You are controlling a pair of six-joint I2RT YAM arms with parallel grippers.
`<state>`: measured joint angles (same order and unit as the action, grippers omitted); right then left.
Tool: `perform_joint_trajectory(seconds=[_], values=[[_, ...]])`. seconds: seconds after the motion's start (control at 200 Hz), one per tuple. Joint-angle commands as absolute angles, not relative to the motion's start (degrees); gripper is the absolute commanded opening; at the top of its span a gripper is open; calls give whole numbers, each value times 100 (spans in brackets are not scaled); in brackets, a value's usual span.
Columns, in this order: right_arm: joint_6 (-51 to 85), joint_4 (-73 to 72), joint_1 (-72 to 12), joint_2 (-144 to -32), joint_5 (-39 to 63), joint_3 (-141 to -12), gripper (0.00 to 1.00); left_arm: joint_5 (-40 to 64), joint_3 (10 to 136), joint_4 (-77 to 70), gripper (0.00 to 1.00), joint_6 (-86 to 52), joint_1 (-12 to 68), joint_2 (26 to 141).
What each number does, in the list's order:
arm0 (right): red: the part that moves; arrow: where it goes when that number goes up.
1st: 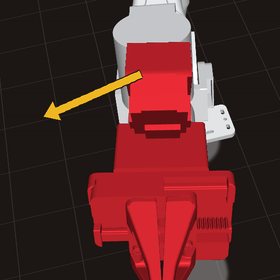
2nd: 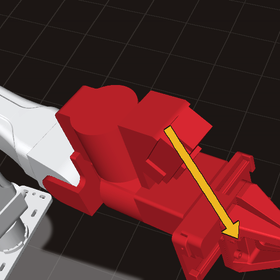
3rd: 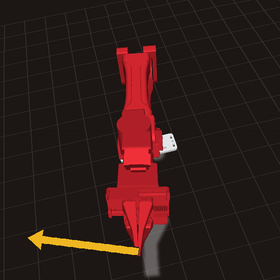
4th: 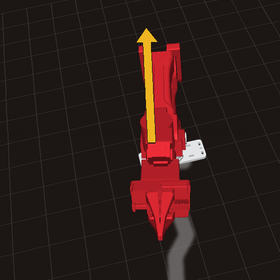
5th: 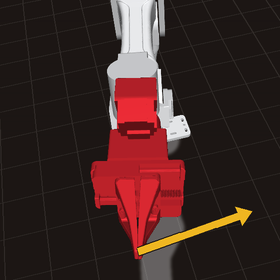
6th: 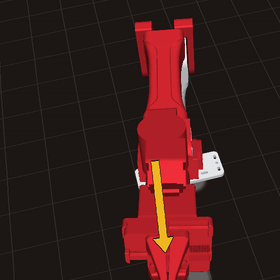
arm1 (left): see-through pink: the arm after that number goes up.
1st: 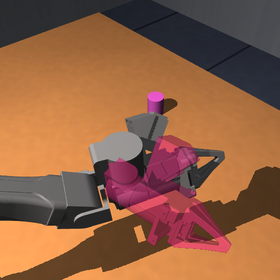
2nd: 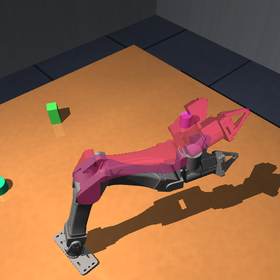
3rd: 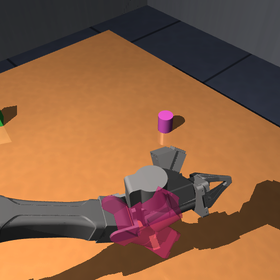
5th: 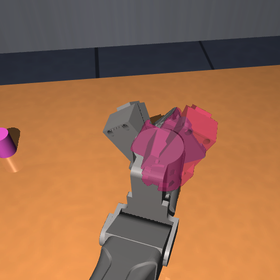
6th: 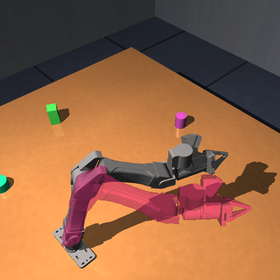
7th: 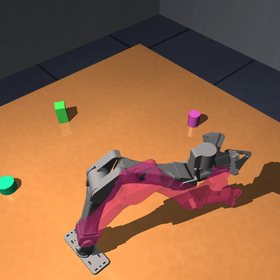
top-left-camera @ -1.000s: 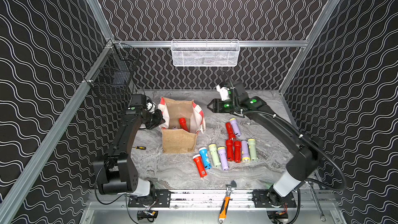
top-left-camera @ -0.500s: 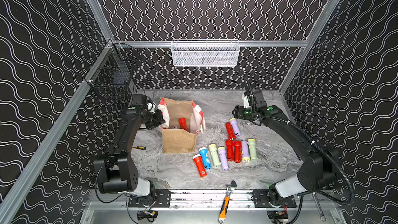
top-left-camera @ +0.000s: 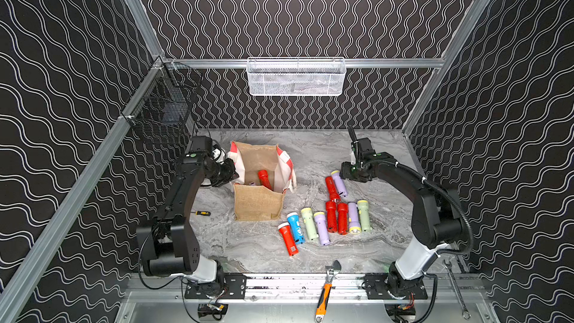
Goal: Put the flashlights into the tote bags
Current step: Pick up the flashlight from the center of the board.
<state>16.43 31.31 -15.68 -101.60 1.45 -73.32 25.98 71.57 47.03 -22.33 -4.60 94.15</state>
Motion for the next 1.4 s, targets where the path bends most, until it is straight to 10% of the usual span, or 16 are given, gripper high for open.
perform_joint_trajectory(seconds=[0.0, 0.901, 1.396], values=[[1538, 3118, -1584, -10325, 220, -7418, 63, 2579, 7181, 4622, 4, -2148, -468, 9439], [1438, 3203, -1721, -11288, 350, -7460, 56, 2696, 7339, 4737, 3, -2179, -463, 9258], [1429, 3400, -1785, -11172, 50, -7675, 32, 2707, 7356, 4781, 2, -2188, -457, 9251]])
